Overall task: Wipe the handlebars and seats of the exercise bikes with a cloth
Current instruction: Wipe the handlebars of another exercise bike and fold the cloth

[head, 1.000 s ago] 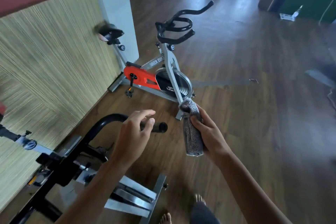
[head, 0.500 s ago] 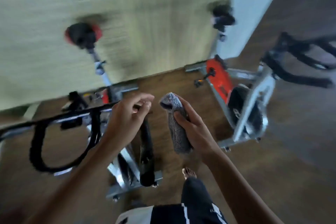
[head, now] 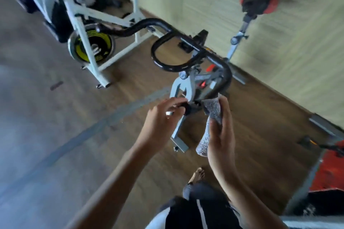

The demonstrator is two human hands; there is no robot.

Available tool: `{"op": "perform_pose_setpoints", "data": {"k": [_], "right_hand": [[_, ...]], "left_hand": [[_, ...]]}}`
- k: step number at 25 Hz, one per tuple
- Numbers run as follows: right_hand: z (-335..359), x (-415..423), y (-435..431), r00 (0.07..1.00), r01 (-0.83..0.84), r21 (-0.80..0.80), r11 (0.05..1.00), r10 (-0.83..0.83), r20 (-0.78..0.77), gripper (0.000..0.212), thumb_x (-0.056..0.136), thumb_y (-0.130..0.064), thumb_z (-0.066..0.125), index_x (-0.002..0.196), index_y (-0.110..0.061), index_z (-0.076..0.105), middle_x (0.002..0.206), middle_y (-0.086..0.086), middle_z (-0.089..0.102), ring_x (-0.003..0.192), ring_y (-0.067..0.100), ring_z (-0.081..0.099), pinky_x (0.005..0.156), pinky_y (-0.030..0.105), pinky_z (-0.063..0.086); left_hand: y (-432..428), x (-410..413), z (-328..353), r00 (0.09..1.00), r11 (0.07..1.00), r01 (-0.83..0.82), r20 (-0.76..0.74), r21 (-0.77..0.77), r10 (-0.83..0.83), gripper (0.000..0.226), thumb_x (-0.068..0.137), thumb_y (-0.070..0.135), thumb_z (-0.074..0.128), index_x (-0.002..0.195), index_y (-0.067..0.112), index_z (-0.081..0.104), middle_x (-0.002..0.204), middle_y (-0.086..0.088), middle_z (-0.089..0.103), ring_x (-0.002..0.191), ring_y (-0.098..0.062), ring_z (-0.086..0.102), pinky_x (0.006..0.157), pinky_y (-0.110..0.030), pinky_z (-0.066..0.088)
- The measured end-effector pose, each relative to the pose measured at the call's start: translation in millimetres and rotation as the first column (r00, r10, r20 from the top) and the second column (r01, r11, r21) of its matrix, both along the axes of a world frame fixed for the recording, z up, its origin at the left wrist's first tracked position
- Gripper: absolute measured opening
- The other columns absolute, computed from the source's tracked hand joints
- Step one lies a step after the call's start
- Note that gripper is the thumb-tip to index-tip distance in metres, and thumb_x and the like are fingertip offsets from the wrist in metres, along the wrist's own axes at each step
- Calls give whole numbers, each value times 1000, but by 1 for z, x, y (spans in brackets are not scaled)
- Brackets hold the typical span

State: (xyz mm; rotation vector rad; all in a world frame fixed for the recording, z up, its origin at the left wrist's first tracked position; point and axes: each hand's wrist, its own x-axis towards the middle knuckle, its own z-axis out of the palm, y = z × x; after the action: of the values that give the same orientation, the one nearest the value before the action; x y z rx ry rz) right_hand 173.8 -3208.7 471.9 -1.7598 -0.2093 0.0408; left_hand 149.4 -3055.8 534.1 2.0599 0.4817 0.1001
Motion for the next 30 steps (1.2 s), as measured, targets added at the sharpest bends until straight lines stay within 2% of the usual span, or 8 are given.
{"op": "perform_pose_setpoints", "data": {"k": [3,6,11,16,19,23,27,30], "right_hand": [[-12,-7,16,982,-24,-19,1000,28,186,54,101,5,43,151,-13,32,161,12,29,151,13,23,121,23,20],[-29,-10,33,951,-69,-48,996,80,299,53,100,9,43,149,-10,34,158,22,30,151,28,24,122,29,23],[-50,-2,54,926,-59,71,996,28,377,49,103,-18,32,152,-21,26,160,15,26,153,30,15,123,46,19],[-69,19,64,919,47,132,990,-94,384,43,106,-22,28,148,-20,37,156,12,39,152,27,21,124,37,13],[-81,30,50,956,80,139,987,-115,268,46,108,-26,25,148,-10,41,160,8,33,154,24,15,125,50,12],[-82,30,47,935,-9,126,992,-37,352,46,107,-23,27,148,-6,41,161,10,31,154,27,13,124,50,17],[-93,46,35,951,1,53,999,-17,309,45,108,-29,23,150,-19,38,162,3,30,154,20,11,122,56,17],[-99,59,23,946,-38,-35,999,47,320,45,108,-29,24,149,-21,40,161,-1,30,154,18,10,122,56,18]], "left_hand": [[-15,-2,-11,987,988,-137,70,-72,142,26,91,15,61,112,24,74,97,7,76,91,-1,69,78,-24,55],[-19,-3,-14,975,978,-178,113,-110,191,20,91,14,65,107,21,75,96,9,76,93,0,70,86,-26,55],[-13,-3,-30,964,981,-141,209,-129,166,21,88,16,66,105,22,75,98,9,76,98,-5,70,93,-34,54],[-18,-3,-40,936,971,-152,289,-183,200,24,90,14,62,108,21,75,95,7,76,89,-8,72,88,-35,55],[-22,-5,-39,932,964,-210,265,-166,249,28,88,21,60,112,24,75,89,9,76,77,-6,70,82,-27,54],[-25,-3,-35,924,957,-239,264,-162,276,30,85,24,57,110,25,75,90,10,76,75,-8,69,81,-30,55],[-45,-3,-38,897,935,-355,277,-14,345,30,95,19,55,119,26,71,102,11,74,87,-2,69,80,-20,52],[-76,-10,-46,877,851,-452,306,266,370,41,97,20,49,137,22,56,129,7,62,114,-9,54,99,-22,37]]}}
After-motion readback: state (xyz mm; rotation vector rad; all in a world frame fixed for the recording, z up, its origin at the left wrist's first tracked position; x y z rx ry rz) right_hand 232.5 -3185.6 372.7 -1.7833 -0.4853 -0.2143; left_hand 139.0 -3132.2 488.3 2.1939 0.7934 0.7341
